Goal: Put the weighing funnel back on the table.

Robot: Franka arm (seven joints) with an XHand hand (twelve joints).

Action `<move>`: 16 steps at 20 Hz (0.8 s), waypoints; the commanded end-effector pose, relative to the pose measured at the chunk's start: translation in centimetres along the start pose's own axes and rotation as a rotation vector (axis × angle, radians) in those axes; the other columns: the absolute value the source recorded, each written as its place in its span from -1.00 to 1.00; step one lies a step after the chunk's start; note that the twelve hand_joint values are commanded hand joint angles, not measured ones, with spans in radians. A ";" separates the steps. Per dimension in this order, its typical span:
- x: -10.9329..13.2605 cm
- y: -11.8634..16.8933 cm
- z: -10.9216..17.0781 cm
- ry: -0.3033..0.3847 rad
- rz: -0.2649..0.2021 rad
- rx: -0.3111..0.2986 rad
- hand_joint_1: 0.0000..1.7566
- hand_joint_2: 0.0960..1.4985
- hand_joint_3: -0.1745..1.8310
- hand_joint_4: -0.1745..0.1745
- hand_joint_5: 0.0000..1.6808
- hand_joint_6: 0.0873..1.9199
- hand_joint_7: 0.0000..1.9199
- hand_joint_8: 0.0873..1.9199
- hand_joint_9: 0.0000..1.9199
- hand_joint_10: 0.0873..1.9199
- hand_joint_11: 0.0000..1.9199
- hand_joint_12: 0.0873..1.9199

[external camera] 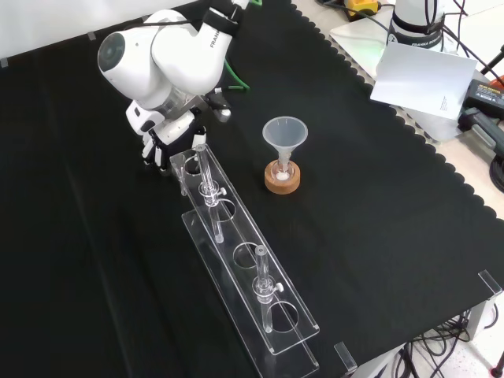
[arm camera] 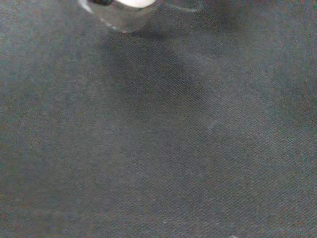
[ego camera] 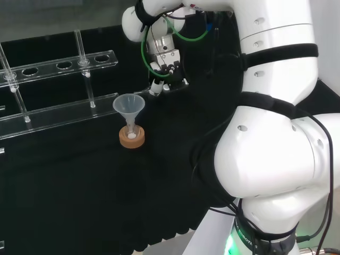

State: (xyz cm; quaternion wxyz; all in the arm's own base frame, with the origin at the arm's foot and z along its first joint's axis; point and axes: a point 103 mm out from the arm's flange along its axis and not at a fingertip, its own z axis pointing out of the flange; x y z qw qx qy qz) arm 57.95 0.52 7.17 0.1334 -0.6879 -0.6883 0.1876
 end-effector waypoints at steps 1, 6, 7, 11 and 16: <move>0.7 -0.7 -0.5 0.006 -0.032 -0.034 0.12 0.25 -1.00 -0.02 -0.55 -0.57 -0.87 -0.34 -0.54 -0.47 -0.64 0.32; 1.0 -1.7 -0.8 0.006 -0.047 -0.055 0.07 0.21 -1.00 -0.09 -0.70 -0.94 -1.00 -0.61 -0.81 -0.33 -0.82 0.38; 1.0 -2.1 -1.0 0.007 -0.048 -0.065 0.06 0.20 -1.00 -0.09 -0.71 -0.97 -1.00 -0.65 -0.83 -0.32 -0.84 0.38; 0.8 -3.6 -2.6 0.007 -0.056 -0.084 0.04 0.19 -1.00 -0.09 -0.70 -1.00 -1.00 -0.64 -0.85 -0.31 -0.86 0.39; 0.2 -6.3 -4.9 0.001 -0.036 -0.120 0.03 0.19 -1.00 -0.10 -0.62 -1.00 -1.00 -0.52 -0.79 -0.32 -0.83 0.39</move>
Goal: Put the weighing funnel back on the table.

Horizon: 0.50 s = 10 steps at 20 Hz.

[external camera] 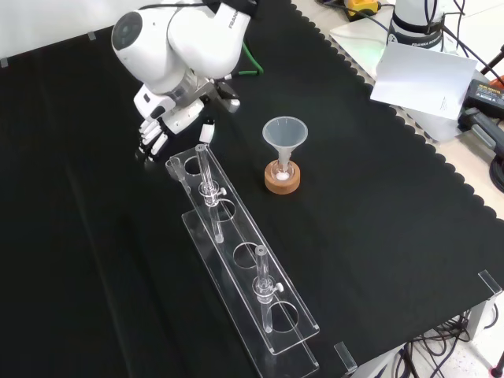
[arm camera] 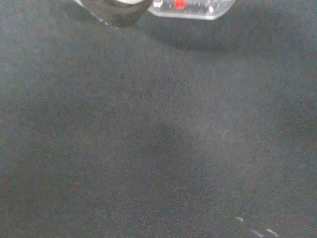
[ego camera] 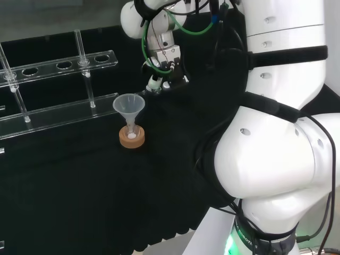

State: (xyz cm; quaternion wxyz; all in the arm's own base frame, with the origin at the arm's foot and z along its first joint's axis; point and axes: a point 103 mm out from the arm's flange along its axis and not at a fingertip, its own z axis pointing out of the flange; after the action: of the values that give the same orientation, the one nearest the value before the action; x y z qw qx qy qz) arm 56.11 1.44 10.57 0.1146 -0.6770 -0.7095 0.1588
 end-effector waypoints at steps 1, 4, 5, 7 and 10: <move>-0.4 -3.6 -3.2 -0.005 0.014 -0.056 0.03 0.19 -1.00 -0.10 -0.61 -1.00 -0.99 -0.50 -0.78 -0.33 -0.83 0.38; -0.5 -5.3 -4.5 -0.003 0.028 -0.077 0.03 0.19 -1.00 -0.11 -0.59 -1.00 -0.99 -0.47 -0.76 -0.33 -0.81 0.37; -0.5 -6.0 -5.0 0.002 0.030 -0.088 0.03 0.19 -1.00 -0.11 -0.59 -1.00 -0.98 -0.47 -0.75 -0.33 -0.81 0.38; -0.4 -7.1 -5.6 0.004 0.031 -0.100 0.03 0.19 -1.00 -0.11 -0.58 -1.00 -0.97 -0.46 -0.72 -0.34 -0.79 0.37; -0.1 -8.6 -6.3 0.006 0.039 -0.111 0.03 0.19 -1.00 -0.10 -0.55 -1.00 -0.96 -0.44 -0.70 -0.35 -0.77 0.36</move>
State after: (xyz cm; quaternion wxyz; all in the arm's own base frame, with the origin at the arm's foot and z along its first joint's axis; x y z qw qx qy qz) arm 53.05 1.21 17.12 0.0845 -0.6872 -0.7089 0.1344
